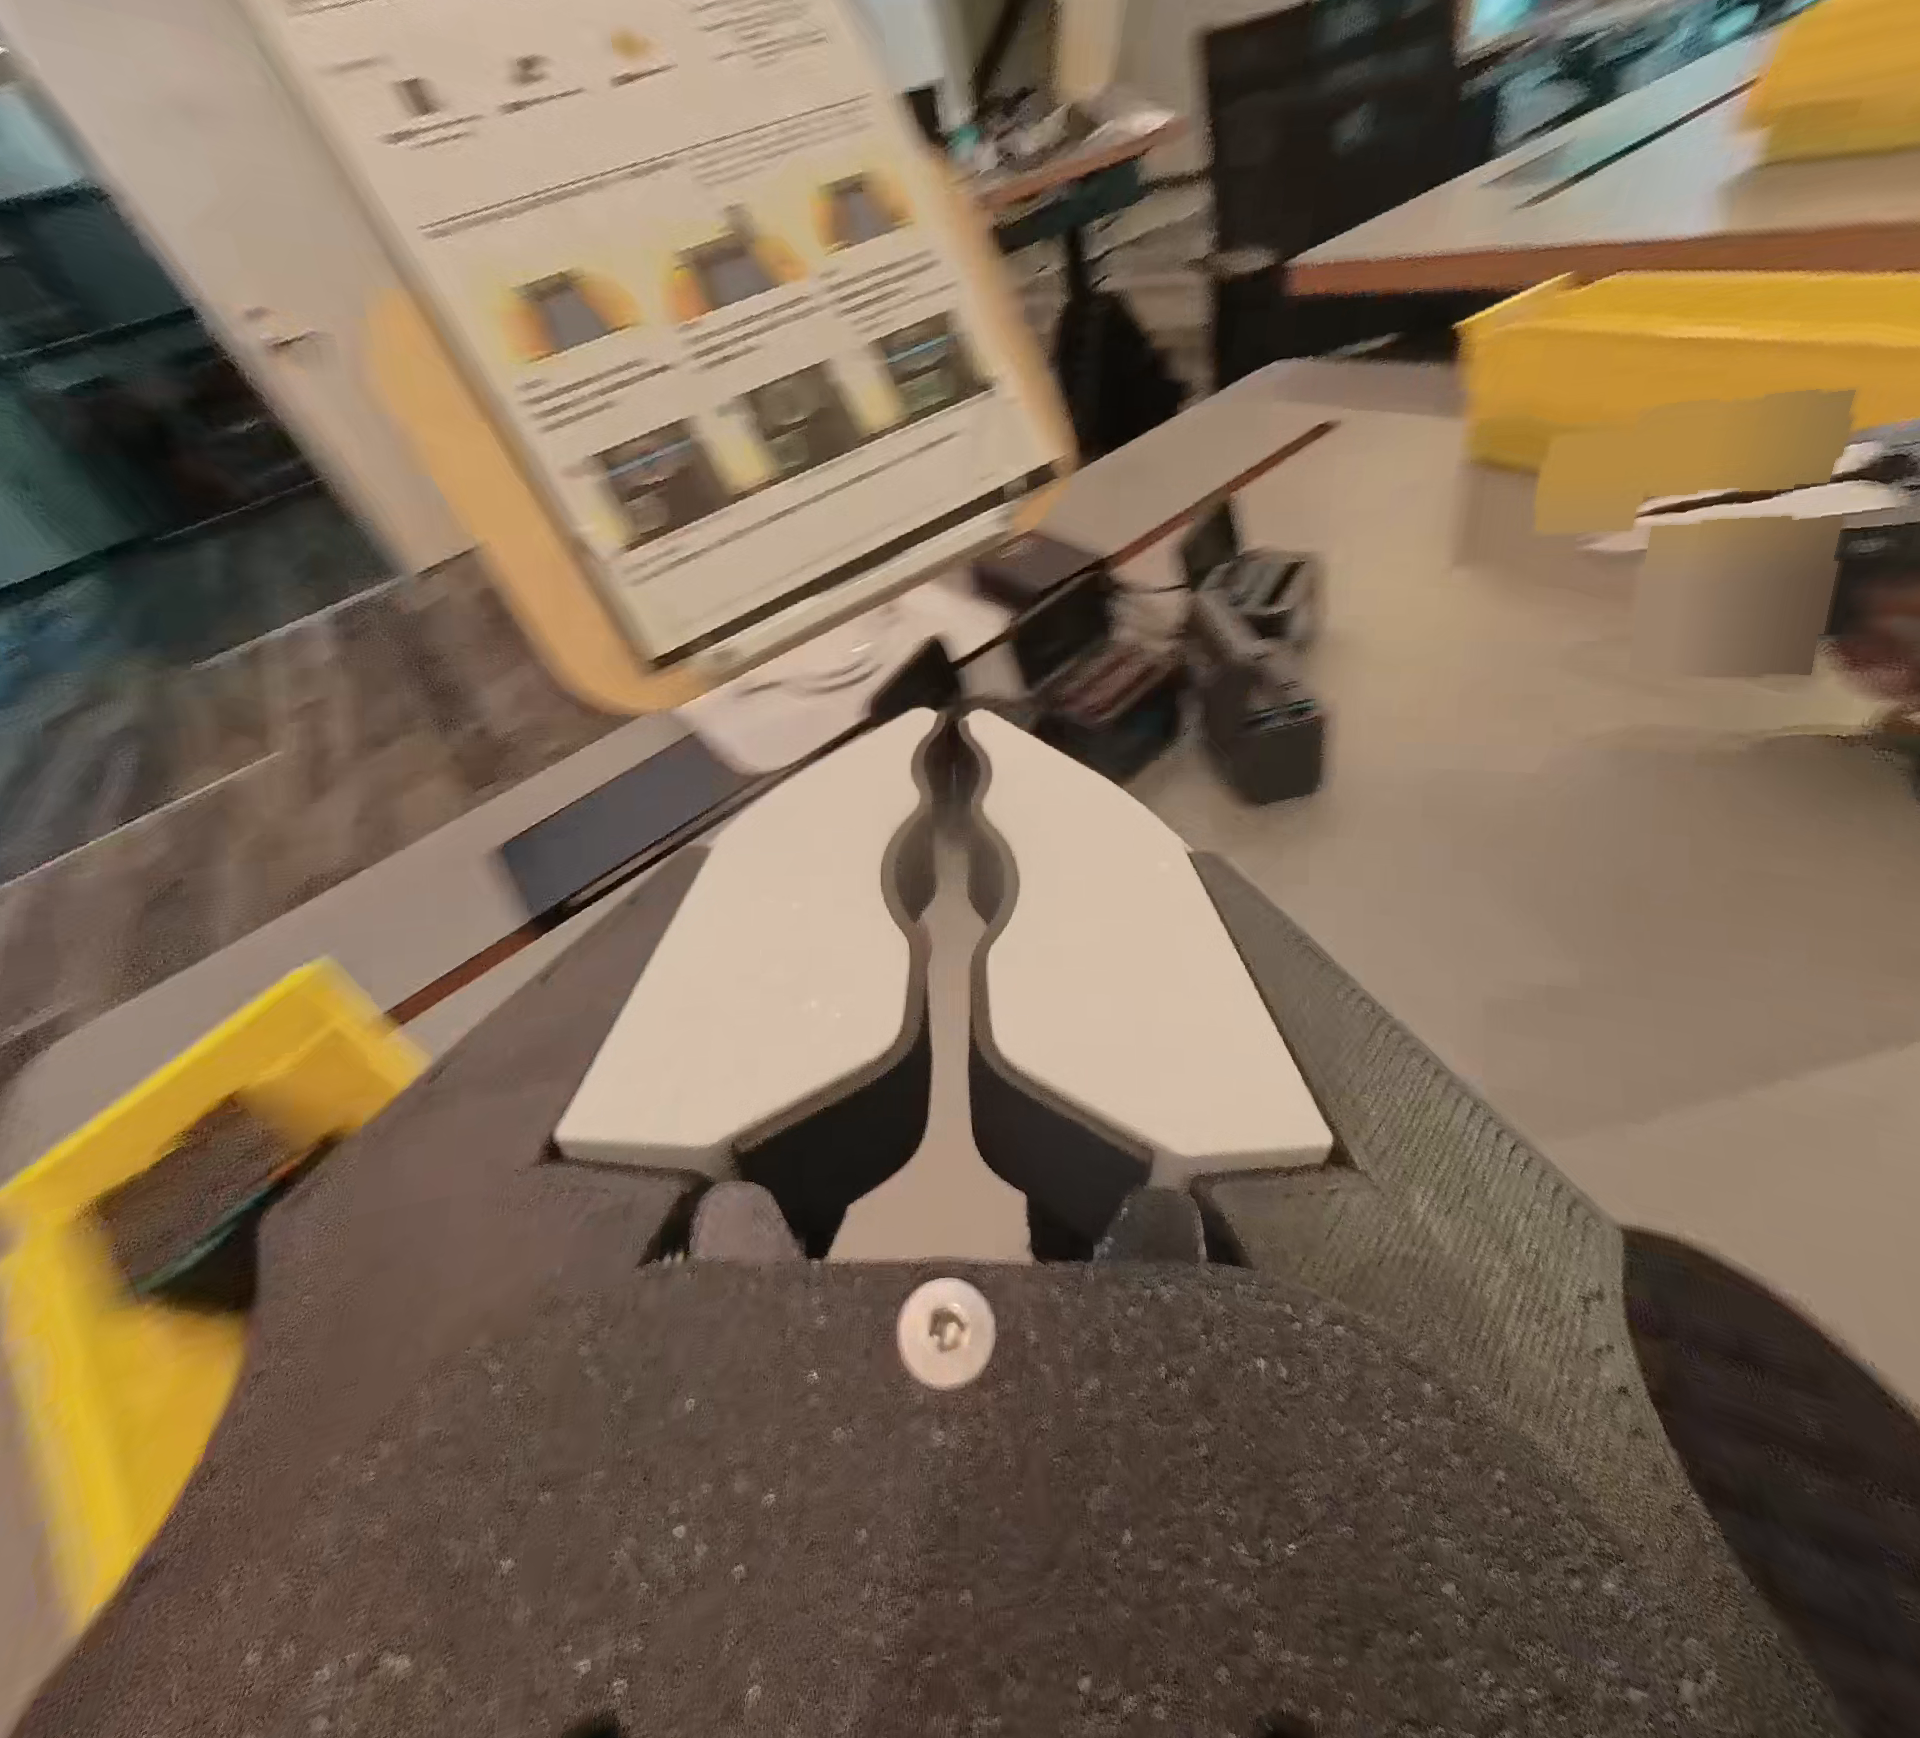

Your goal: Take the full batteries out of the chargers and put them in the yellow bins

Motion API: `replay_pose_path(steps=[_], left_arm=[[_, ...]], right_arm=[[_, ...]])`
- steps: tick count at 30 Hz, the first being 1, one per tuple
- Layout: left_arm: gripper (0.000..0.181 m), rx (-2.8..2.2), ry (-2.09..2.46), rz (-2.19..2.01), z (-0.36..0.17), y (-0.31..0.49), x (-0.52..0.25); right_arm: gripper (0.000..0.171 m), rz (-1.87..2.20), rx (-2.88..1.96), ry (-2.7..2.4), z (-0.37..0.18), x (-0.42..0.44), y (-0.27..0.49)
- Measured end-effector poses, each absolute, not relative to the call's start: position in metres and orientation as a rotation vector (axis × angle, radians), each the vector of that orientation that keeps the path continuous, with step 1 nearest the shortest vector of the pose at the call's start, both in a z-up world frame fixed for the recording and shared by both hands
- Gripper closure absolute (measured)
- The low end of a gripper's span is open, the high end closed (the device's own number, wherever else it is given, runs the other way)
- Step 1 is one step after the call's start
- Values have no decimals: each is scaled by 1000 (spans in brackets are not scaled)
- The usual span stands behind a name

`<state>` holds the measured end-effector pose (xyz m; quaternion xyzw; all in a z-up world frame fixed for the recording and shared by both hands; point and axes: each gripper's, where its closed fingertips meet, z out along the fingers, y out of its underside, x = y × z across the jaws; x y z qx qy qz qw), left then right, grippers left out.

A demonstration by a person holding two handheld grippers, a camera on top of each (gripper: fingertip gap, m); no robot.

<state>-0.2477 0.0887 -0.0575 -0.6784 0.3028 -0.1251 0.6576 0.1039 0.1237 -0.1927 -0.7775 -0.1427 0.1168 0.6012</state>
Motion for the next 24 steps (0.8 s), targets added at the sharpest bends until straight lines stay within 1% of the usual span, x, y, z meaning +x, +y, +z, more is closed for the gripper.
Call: replay_pose_path(steps=[2,5,10,13,17,20,24], left_arm=[[180,-1611,638,-167,-47,101,-293],[172,-1761,626,-22,-45,126,-351],[154,-1999,701,208,-75,177,-421],[146,-2086,829,366,-103,202,-440],[136,-2203,1040,489,-146,225,-445],[135,-2257,1151,590,-170,239,-454],[140,-2249,1215,713,-182,255,-464]], right_arm=[[171,279,-1792,-344,-191,102,122],[171,299,-1809,-368,-195,97,121],[171,289,-1811,-434,-199,89,119],[171,277,-1799,-480,-199,84,117],[171,274,-1803,-520,-203,79,116],[171,282,-1808,-545,-205,76,115],[171,275,-1806,-566,-207,74,114]])
